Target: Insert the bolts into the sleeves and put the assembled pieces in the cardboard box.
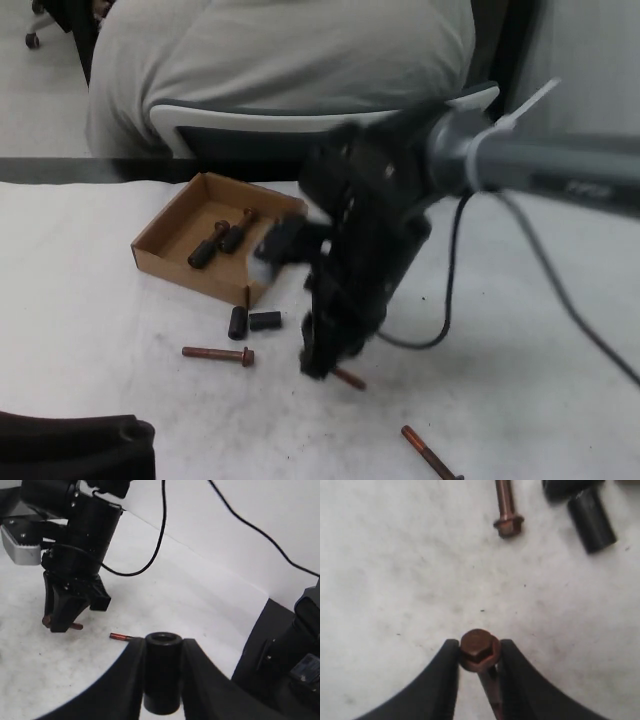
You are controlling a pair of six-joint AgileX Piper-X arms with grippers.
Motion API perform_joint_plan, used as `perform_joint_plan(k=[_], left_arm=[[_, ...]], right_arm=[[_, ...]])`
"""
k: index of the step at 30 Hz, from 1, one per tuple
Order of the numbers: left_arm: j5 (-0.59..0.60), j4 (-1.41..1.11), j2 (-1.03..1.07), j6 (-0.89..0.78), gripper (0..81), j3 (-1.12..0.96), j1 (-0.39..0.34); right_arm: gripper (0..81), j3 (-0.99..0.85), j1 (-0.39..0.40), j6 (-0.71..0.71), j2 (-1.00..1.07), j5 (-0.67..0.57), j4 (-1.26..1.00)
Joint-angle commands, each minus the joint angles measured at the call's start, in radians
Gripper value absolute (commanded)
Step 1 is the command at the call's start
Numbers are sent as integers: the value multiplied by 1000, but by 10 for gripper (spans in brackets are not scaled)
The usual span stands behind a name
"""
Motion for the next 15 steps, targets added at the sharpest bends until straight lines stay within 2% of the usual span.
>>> perform_joint_plan(k=[1,6,10,15], left_arm=[[11,-12,-7,195,8,-1,-2],[11,-16,-7,371,8,-1,-2],[0,-20,-1,394,8,-1,-2],[0,-46,84,495,8,-1,-2]], right_arm=[[2,-7,1,36,-79,-41,-20],[2,-7,1,127,-214,-69,-89],[2,2,1,185,-297,-74,-142],[2,138,2,265,-414,-74,-265]])
